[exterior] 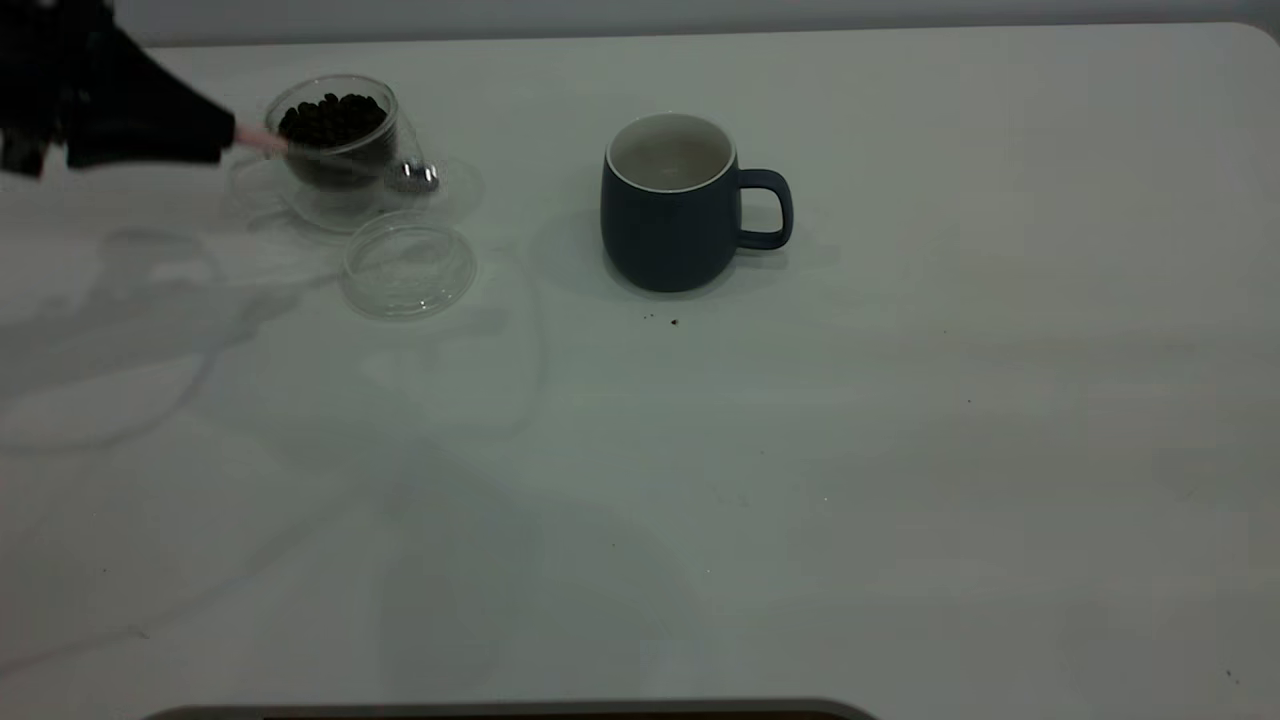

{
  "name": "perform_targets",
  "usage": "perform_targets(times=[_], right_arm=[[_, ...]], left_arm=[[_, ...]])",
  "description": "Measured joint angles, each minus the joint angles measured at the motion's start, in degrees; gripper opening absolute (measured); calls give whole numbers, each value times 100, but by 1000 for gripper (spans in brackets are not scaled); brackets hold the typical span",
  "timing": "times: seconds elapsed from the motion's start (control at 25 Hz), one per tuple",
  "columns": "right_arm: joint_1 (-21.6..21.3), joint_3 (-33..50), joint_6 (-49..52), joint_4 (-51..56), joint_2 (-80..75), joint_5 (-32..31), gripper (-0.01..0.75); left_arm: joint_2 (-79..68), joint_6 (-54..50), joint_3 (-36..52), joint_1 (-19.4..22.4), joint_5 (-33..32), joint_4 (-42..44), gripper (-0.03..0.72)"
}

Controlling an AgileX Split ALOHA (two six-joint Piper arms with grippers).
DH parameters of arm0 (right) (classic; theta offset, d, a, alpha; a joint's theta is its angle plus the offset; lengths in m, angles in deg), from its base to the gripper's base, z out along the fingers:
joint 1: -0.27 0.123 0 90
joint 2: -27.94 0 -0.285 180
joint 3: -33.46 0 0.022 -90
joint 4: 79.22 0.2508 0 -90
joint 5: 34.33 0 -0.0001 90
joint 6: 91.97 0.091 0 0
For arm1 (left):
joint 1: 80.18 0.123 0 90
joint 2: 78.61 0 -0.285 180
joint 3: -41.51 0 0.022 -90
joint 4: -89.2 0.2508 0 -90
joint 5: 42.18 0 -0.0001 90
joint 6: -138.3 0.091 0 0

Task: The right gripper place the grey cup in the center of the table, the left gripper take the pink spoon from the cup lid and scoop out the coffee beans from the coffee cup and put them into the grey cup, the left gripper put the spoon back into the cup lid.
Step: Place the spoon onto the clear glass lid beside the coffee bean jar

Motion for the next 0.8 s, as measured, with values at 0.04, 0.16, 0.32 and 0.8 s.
perform_targets(times=[0.04,0.16,0.32,0.8], right_arm=[[0,0,0,0,0,0,486],[0,0,0,0,0,0,486],[0,0,0,0,0,0,486],[0,0,0,0,0,0,486]], left_arm=[[-68,-7,4,0,18,0,129],[-264,-7,4,0,136,-24,129],[-517,-7,4,0,214,-52,129],[-764,11,4,0,189,43,129]])
